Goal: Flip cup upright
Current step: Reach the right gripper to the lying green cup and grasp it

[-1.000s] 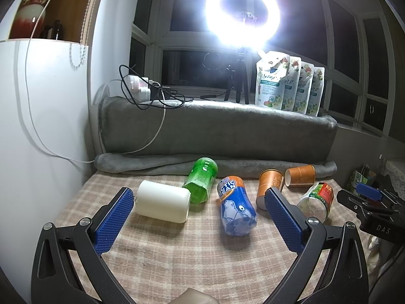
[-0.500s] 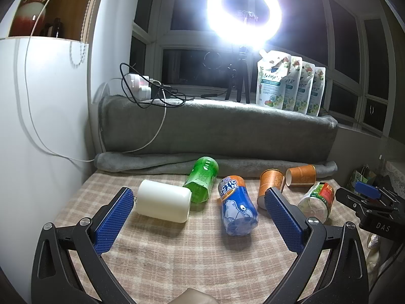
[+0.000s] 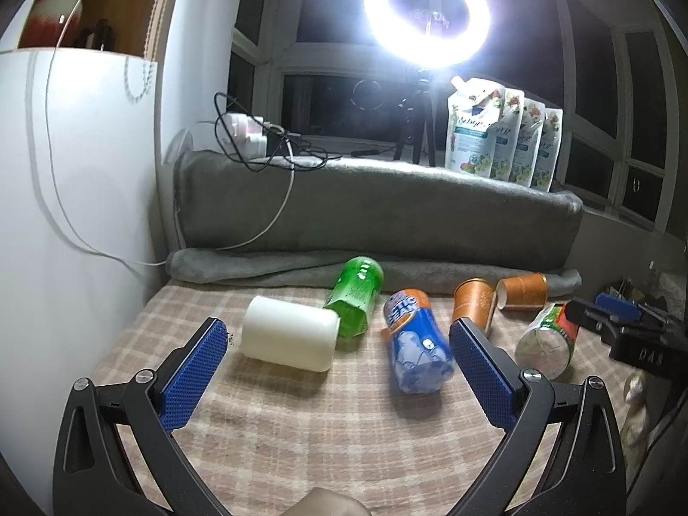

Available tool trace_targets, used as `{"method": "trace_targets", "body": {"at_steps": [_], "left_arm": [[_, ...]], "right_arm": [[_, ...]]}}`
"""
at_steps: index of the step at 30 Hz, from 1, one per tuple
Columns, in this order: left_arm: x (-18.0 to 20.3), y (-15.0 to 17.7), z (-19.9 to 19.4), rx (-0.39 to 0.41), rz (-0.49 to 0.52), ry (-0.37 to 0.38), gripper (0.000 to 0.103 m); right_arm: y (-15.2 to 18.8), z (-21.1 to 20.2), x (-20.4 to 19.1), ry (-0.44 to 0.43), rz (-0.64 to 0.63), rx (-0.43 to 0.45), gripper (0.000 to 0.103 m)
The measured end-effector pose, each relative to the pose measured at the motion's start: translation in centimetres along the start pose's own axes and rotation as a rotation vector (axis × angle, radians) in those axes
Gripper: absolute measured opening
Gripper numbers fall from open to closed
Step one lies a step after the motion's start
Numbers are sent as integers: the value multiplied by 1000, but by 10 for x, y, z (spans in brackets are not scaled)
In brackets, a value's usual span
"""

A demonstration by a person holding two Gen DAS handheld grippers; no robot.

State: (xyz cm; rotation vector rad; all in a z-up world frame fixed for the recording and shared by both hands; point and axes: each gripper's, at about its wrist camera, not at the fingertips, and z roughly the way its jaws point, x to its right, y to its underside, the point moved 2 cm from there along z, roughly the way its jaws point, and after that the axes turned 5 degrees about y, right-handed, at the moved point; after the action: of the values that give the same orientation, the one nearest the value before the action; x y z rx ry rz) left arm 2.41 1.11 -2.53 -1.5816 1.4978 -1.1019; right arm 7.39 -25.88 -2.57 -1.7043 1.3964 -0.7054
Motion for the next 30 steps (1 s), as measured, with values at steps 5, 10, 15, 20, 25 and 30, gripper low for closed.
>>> {"method": "trace_targets", "body": {"at_steps": [5,10,15,20,25,30], "left_arm": [[-17,8,5,-45,-19,-7,102],[-30,13,4,-60,-22,-25,102],[-43,19,3,-77,-33,-39,102],[-55,22,2,-88,-52,-50,102],[-63,22,1,-88,-69,-53,102],[-74,21,0,-77,-90,-61,102]], "right_arm": [[-11,17,-3,-34,12,-36,89],[-25,41,-13,-69,-3,-77,89],[-44,73,-28,-116,-9,-138,89],[-64,105,-51,-169,-7,-201,89],[-85,155,-76,-210,19,-316,89],[-94,210,-97,-211,57,-444,86]]}}
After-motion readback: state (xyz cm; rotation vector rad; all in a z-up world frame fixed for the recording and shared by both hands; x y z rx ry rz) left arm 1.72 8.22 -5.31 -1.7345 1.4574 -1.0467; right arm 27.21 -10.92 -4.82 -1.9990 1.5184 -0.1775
